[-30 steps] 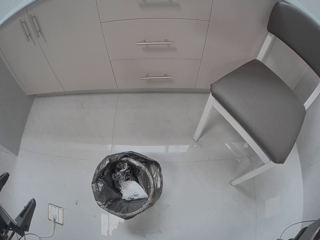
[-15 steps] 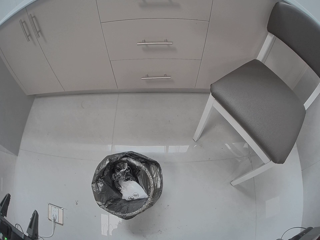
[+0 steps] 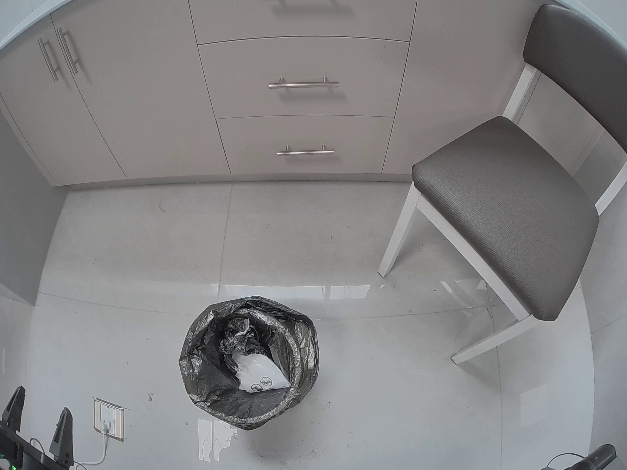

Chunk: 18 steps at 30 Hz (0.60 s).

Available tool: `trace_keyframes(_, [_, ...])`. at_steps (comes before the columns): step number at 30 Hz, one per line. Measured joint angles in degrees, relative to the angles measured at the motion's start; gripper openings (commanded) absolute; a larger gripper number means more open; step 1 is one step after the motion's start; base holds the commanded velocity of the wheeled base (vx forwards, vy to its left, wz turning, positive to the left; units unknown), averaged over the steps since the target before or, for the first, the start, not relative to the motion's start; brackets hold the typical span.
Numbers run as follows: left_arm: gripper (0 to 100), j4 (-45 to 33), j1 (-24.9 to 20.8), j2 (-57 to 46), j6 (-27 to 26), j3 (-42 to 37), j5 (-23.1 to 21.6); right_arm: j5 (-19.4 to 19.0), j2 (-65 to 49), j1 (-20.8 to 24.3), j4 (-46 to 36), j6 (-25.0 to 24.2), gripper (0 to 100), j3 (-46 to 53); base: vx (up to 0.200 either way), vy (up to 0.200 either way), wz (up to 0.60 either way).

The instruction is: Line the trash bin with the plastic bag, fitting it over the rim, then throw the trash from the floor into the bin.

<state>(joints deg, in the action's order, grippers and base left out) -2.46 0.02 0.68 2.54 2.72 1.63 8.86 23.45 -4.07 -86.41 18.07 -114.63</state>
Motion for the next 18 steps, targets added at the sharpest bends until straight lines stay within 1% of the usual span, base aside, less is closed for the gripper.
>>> trace_keyframes(5, [100, 0.09, -0.02, -0.05, -1.19, -0.22, -0.29, -0.06, -11.64, 1.57, 2.71, 0.56, 0, 0.13, 0.0, 0.0, 0.0])
trace_keyframes(8, [100, 0.06, -0.02, -0.05, -2.18, -0.3, -2.69, -0.17, -16.79, 2.78, 2.05, 0.16, 0, 1.21, 0.0, 0.0, 0.0])
trace_keyframes(11, [100, 0.0, -0.02, -0.05, -1.72, -0.33, -3.02, -0.55, -19.65, 3.61, -0.72, -1.65, 0, 2.08, 0.0, 0.0, 0.0])
trace_keyframes(16, [100, -0.27, -0.02, -0.05, 1.4, -0.22, -1.96, -0.68, -21.88, 3.86, -1.26, -3.07, 0, 2.83, 0.0, 0.0, 0.0])
trace_keyframes(18, [100, -0.22, -0.02, -0.05, 1.78, -0.18, -1.66, -0.71, -22.3, 3.96, -1.32, -3.9, 0, 3.46, 0.0, 0.0, 0.0])
